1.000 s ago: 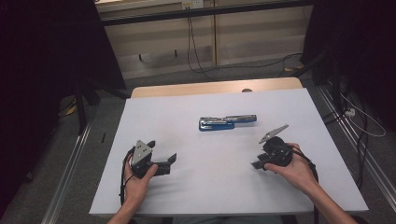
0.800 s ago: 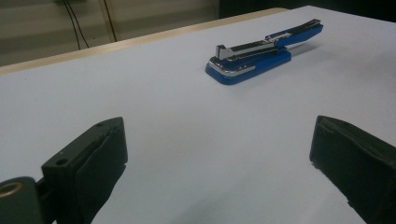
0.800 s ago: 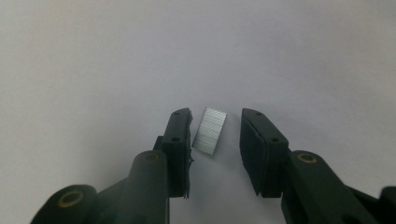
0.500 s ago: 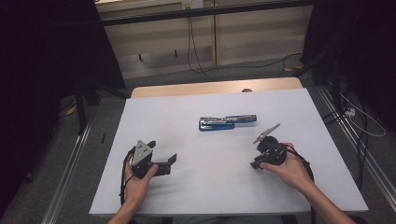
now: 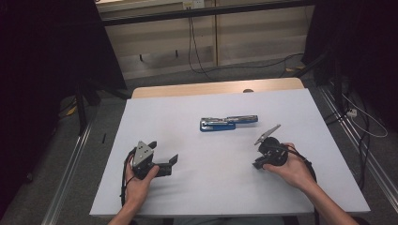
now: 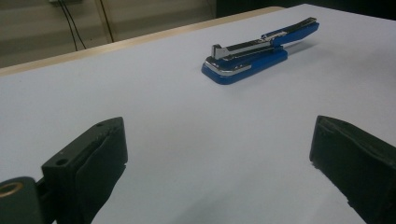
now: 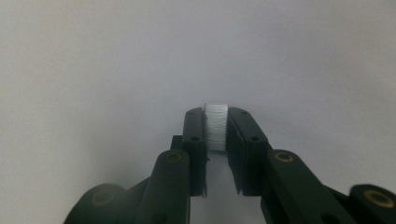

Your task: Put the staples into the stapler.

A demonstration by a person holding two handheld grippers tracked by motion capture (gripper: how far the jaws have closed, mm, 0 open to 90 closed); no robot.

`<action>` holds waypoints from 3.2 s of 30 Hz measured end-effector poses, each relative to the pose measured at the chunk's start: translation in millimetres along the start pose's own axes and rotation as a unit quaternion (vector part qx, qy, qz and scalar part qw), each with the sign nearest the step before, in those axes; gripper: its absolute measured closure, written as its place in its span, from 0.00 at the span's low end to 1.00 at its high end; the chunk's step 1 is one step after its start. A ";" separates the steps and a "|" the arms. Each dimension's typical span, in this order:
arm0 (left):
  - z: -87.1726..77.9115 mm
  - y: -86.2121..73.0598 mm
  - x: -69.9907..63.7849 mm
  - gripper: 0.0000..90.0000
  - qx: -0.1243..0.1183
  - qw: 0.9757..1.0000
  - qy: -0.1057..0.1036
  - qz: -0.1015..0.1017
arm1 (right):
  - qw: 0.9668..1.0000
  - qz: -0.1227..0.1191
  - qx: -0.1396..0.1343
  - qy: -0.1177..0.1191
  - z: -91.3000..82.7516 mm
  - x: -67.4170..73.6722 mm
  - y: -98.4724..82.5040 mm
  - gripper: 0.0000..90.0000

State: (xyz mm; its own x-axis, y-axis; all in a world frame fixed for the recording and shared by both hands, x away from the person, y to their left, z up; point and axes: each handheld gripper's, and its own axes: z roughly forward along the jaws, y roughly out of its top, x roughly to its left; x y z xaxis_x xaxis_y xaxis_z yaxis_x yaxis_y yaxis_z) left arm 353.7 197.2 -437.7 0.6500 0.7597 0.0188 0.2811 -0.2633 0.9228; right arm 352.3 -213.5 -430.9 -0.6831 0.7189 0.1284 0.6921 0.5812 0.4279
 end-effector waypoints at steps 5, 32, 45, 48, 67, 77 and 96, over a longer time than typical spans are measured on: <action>-0.1 0.0 -0.2 0.05 0.001 1.000 -0.002 0.000 | 1.000 0.001 -0.007 -0.002 -0.2 -0.5 -1.9 0.88; 0.0 0.0 0.9 0.05 0.001 1.000 0.000 -0.001 | 1.000 -0.002 -0.020 0.001 -4.6 -2.1 -1.1 0.88; -0.9 0.4 1.5 0.05 -0.001 1.000 0.000 0.001 | 0.999 -0.007 -0.046 -0.001 -11.3 -4.3 -0.2 0.88; -0.8 0.5 1.6 0.05 -0.001 1.000 0.000 0.001 | 0.998 -0.006 -0.055 -0.004 -13.8 -5.1 0.0 0.88; -3.6 1.1 3.8 0.05 -0.008 1.000 0.014 -0.002 | 0.993 -0.040 -0.107 0.003 -25.2 -3.3 12.5 0.88; -5.3 1.1 5.2 0.05 -0.010 1.000 0.020 -0.008 | 0.990 -0.041 -0.132 0.006 -28.6 -8.3 23.6 0.88; -4.3 2.0 4.7 0.05 -0.012 1.000 0.012 -0.002 | 0.988 -0.047 -0.148 0.007 -29.2 -13.6 46.1 0.88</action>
State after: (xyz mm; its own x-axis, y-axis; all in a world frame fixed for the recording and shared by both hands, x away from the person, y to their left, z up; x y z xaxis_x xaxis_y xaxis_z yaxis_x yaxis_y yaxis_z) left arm 354.3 202.9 -434.2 0.6322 0.7744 0.0246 0.2655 -0.2464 0.9321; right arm 386.7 -207.6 -386.8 -0.7459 0.6605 0.0861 0.5280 0.5075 0.6809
